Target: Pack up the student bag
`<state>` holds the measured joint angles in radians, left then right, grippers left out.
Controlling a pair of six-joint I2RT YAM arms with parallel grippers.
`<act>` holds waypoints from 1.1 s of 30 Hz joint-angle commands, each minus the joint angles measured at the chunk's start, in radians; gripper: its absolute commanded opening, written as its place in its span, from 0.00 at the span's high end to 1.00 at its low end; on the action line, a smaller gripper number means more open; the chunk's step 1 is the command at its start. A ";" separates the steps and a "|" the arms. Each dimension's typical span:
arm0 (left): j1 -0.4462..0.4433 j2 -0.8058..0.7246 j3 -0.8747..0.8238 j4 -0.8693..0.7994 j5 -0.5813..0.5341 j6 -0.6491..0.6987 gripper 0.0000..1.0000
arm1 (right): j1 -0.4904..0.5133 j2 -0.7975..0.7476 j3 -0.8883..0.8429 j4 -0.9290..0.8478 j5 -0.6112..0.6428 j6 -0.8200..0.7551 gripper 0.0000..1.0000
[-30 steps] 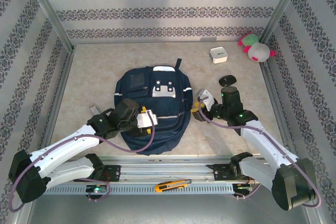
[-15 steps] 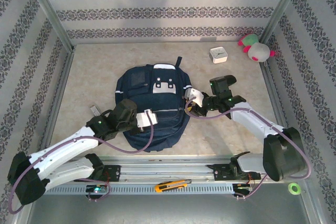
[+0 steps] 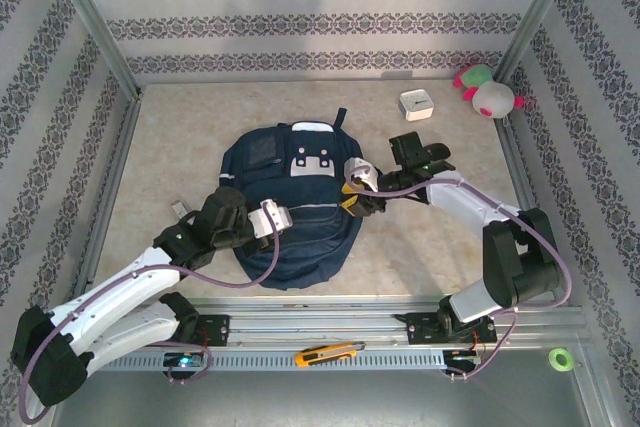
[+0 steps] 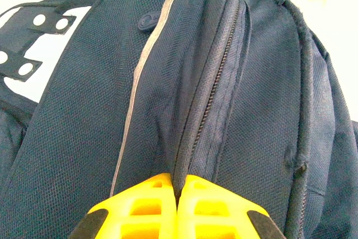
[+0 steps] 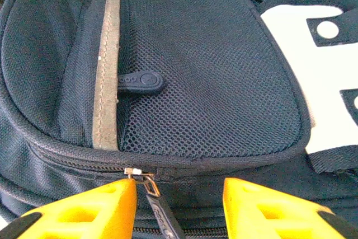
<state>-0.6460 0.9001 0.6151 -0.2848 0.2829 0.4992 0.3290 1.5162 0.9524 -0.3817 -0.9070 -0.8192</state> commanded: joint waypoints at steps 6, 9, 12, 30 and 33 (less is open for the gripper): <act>0.024 -0.019 0.021 0.130 0.044 -0.044 0.99 | -0.004 0.049 0.101 -0.305 -0.036 -0.128 0.56; 0.028 -0.014 0.023 0.134 0.038 -0.048 0.99 | 0.005 0.053 0.113 -0.341 -0.041 -0.135 0.56; 0.029 -0.009 0.024 0.140 0.040 -0.055 0.99 | 0.025 0.051 0.116 -0.345 -0.043 -0.129 0.56; 0.031 0.012 0.046 0.155 0.043 -0.062 0.99 | 0.043 0.005 0.082 -0.319 -0.022 -0.053 0.62; 0.031 0.018 0.051 0.161 0.055 -0.064 0.99 | 0.033 0.001 0.082 -0.289 -0.025 -0.002 0.68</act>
<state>-0.6315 0.9195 0.6155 -0.2424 0.3008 0.4618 0.3687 1.5398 1.0443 -0.7002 -0.9062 -0.8734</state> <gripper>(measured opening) 0.041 0.336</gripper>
